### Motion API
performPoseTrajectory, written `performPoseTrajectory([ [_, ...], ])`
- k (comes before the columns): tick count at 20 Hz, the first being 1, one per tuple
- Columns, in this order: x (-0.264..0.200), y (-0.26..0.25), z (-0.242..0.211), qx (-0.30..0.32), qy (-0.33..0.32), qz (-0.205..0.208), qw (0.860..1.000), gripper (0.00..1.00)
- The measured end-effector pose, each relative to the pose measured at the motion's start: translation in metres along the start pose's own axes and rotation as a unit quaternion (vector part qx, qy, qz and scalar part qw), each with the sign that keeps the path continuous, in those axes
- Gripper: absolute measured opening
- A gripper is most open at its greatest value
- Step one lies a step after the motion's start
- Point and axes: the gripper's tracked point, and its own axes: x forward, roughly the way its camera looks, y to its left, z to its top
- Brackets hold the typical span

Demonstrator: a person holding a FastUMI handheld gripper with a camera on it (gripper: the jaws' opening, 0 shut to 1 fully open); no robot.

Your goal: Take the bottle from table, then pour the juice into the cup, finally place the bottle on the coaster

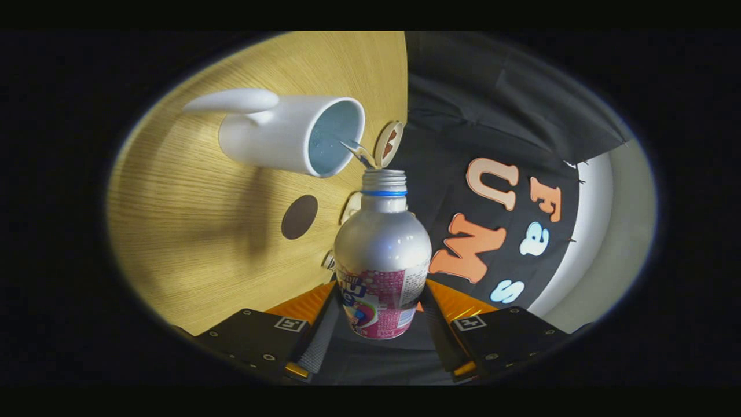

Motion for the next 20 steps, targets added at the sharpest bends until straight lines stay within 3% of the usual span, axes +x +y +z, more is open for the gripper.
performPoseTrajectory([
  [20,-0.003,-0.01,0.005,-0.056,-0.011,-0.004,0.998,0.76],
])
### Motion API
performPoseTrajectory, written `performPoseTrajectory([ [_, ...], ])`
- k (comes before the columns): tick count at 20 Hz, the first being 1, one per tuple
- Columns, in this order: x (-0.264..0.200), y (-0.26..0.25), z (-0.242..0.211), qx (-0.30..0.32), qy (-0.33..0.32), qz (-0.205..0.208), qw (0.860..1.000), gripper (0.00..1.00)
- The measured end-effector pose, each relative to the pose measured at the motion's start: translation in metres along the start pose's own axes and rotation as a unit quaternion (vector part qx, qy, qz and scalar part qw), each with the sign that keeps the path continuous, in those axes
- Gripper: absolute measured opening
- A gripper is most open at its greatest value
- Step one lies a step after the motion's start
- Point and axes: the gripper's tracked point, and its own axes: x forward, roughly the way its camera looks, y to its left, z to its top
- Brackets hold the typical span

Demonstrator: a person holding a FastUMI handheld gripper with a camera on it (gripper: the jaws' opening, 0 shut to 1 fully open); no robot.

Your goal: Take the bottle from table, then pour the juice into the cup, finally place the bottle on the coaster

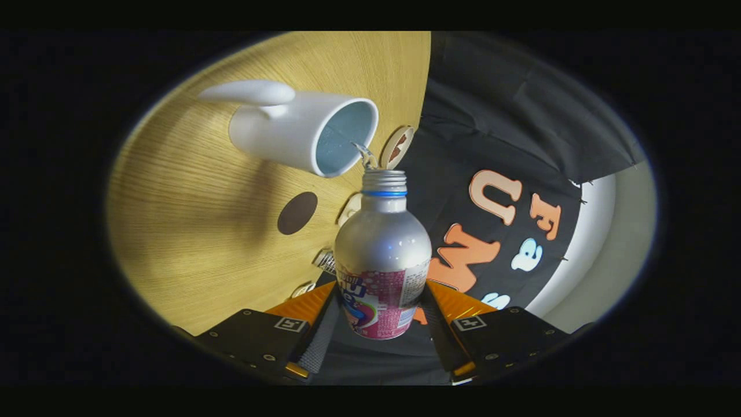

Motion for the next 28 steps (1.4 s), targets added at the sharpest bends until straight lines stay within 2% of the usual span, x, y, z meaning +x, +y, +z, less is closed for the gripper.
performPoseTrajectory([
  [28,0.0,-0.013,0.014,-0.096,-0.01,0.004,0.995,0.76],
])
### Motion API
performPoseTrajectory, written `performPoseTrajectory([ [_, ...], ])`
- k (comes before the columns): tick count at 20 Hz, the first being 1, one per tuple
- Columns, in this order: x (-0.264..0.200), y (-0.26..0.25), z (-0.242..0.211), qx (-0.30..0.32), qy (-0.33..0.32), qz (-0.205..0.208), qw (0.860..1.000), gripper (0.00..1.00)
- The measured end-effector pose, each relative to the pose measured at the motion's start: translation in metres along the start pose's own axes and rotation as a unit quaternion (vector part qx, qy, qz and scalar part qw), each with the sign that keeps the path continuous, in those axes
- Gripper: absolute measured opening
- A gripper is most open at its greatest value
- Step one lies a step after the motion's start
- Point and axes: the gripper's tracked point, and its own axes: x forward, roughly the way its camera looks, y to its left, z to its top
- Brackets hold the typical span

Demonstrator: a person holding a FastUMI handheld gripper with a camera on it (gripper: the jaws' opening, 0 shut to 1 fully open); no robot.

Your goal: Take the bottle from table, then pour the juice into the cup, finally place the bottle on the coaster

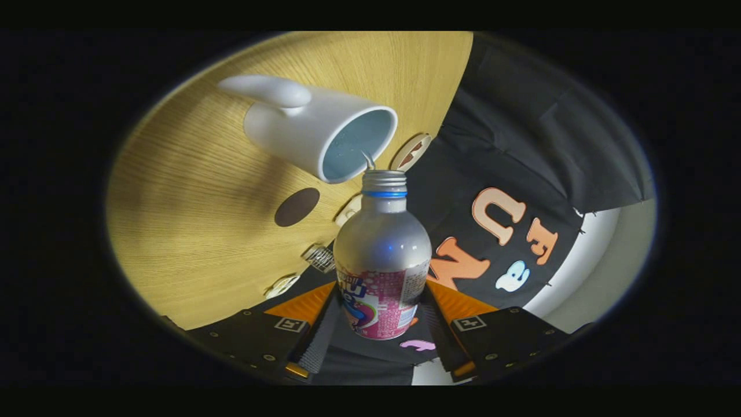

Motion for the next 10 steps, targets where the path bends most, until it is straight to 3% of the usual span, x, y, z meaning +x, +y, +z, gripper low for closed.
performPoseTrajectory([
  [10,-0.0049,-0.0058,0.0013,-0.025,0.007,-0.003,1.0,0.76],
])
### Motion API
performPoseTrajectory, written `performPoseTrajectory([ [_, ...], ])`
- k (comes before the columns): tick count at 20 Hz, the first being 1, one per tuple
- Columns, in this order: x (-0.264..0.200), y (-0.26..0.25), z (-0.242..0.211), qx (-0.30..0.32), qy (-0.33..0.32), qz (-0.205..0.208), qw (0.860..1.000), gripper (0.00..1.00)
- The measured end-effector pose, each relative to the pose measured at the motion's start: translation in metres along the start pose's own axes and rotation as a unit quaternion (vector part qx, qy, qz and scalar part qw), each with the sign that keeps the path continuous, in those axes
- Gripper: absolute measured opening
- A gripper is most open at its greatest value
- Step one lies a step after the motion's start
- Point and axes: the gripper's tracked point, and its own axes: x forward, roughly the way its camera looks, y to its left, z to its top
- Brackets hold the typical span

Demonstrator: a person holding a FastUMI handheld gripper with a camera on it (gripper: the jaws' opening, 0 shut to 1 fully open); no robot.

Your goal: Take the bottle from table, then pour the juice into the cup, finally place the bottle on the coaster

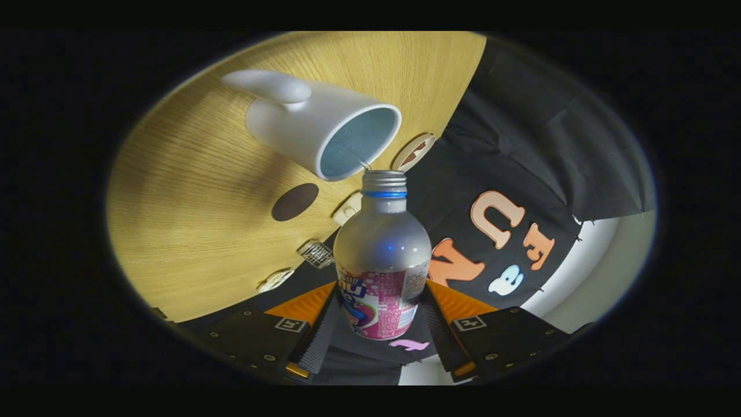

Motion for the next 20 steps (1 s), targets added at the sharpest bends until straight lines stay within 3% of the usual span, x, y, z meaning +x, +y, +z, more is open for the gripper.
performPoseTrajectory([
  [6,0.001,-0.003,0.0,-0.01,-0.001,-0.001,1.0,0.76],
  [11,0.001,0.016,-0.003,0.072,0.006,0.033,0.997,0.77],
  [16,-0.007,0.037,0.006,0.241,-0.009,0.079,0.967,0.77],
  [20,-0.015,0.048,0.009,0.325,-0.02,0.096,0.941,0.77],
])
